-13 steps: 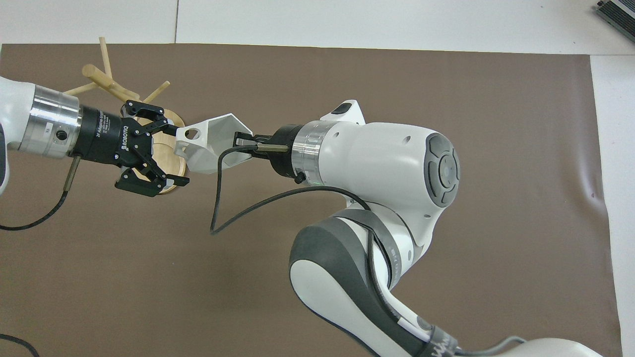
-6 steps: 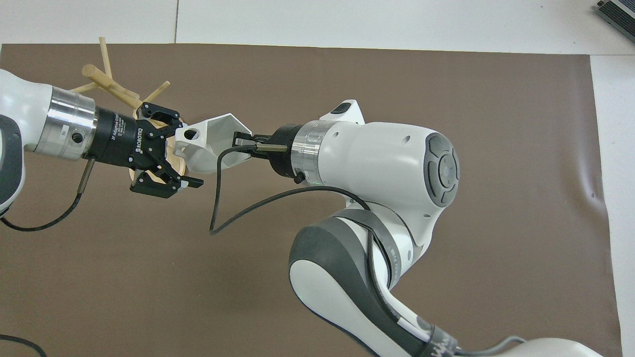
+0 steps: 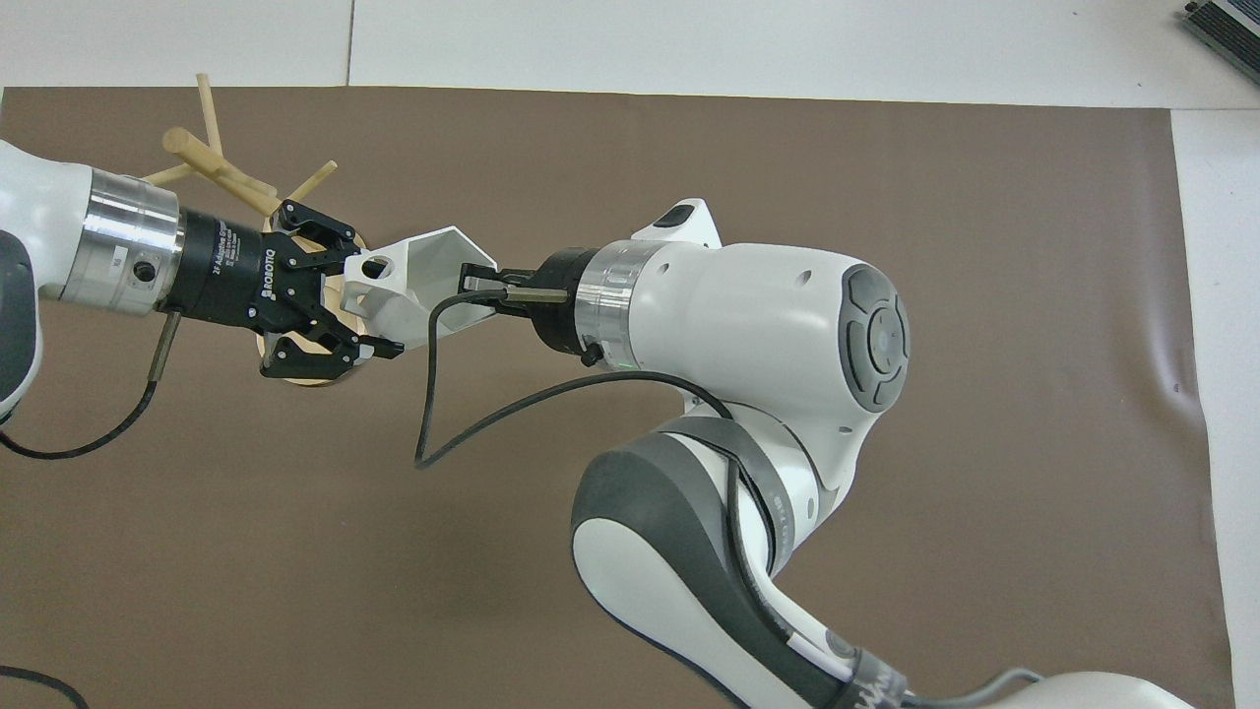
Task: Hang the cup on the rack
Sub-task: 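Close the left gripper on the cup handle beside the right gripper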
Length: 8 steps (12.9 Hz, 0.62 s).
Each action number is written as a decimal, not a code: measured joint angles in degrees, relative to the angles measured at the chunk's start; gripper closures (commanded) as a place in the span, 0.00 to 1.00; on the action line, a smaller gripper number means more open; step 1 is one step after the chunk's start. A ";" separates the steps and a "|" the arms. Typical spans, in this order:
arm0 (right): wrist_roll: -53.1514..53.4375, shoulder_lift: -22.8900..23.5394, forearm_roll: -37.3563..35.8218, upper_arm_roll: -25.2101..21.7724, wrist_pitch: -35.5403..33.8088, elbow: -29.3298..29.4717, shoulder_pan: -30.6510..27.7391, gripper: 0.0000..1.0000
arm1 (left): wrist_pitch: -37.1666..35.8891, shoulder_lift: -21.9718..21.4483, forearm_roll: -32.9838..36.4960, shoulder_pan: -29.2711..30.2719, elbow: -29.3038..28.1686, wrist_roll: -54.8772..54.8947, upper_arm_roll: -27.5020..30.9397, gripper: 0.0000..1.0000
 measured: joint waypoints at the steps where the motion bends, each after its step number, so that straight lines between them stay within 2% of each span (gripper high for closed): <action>1: 0.00 0.00 0.00 0.02 0.03 0.07 0.00 0.67 | 0.00 -0.12 0.00 0.00 -0.01 0.00 0.03 1.00; 2: 0.00 0.00 0.00 0.04 0.09 0.12 0.00 0.30 | 0.00 -0.30 0.00 -0.01 -0.04 -0.01 0.00 1.00; 3: 0.00 0.00 0.00 0.08 0.09 0.16 0.02 0.00 | 0.01 -0.45 0.00 -0.01 -0.06 -0.02 0.00 1.00; 8: -0.12 0.04 -0.26 0.05 0.14 0.16 0.02 0.00 | -0.05 -1.72 -0.01 0.02 -0.86 -0.02 0.11 1.00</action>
